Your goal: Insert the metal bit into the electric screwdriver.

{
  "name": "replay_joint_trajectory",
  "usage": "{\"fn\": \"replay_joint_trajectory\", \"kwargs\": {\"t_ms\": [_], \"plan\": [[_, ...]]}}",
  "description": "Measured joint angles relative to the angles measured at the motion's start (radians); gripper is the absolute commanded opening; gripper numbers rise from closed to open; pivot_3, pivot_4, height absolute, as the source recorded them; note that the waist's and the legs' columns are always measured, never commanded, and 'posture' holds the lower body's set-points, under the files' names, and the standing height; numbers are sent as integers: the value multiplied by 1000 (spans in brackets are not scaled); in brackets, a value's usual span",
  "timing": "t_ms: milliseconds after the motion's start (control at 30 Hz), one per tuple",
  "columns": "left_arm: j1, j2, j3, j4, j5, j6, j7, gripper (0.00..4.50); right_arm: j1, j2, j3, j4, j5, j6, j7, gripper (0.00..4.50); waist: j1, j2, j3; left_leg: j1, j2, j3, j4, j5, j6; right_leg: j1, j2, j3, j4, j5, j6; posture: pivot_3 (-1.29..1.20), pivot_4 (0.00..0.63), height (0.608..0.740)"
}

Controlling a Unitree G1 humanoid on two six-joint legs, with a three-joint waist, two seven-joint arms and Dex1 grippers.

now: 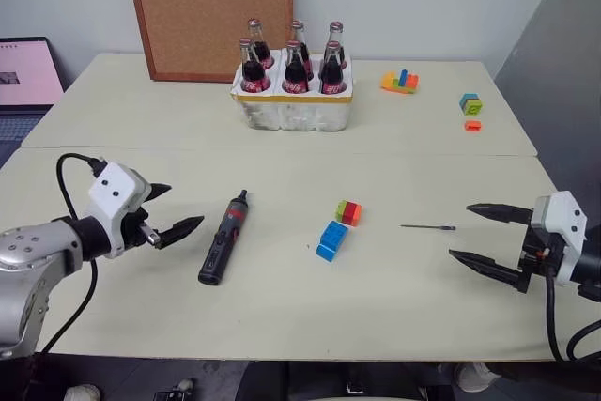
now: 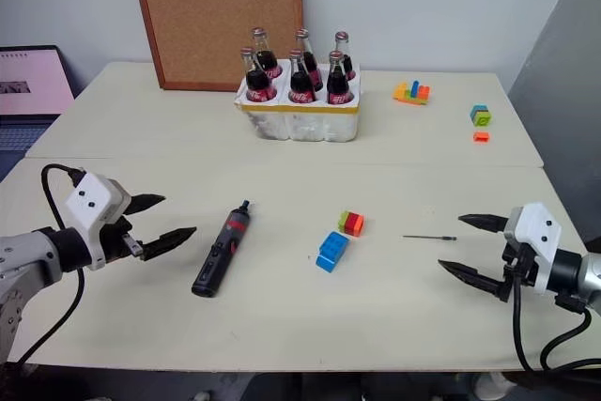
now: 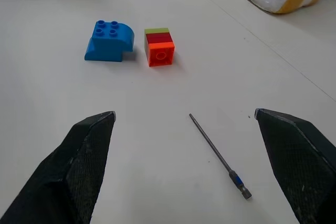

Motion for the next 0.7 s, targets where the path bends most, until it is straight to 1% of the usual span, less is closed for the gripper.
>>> {"fn": "replay_joint_trajectory", "kwargs": {"t_ms": [333,433,533,700], "plan": [[-29,-12,-8,4,0,-2,-3,4500,3,1,0,-23,-4,5,-19,4481,0,0,0,0,0,0,-1,0,0,0,0,0,0,0,0,0,150,740],[-85,-52,-4,12,-16,-6,13,4500,1,3,1,-24,-14,5,-22,4481,1,0,0,0,0,0,-1,0,0,0,0,0,0,0,0,0,150,740],[-96,-58,-4,11,-23,-5,12,4500,-14,5,9,-24,-19,5,-26,4481,0,0,0,0,0,0,-1,0,0,0,0,0,0,0,0,0,150,740],[-104,-70,-41,-12,-20,-20,6,4500,-84,8,56,-24,-20,18,-49,4481,-3,0,0,0,0,1,-1,0,0,0,0,1,0,0,0,0,150,740]]}}
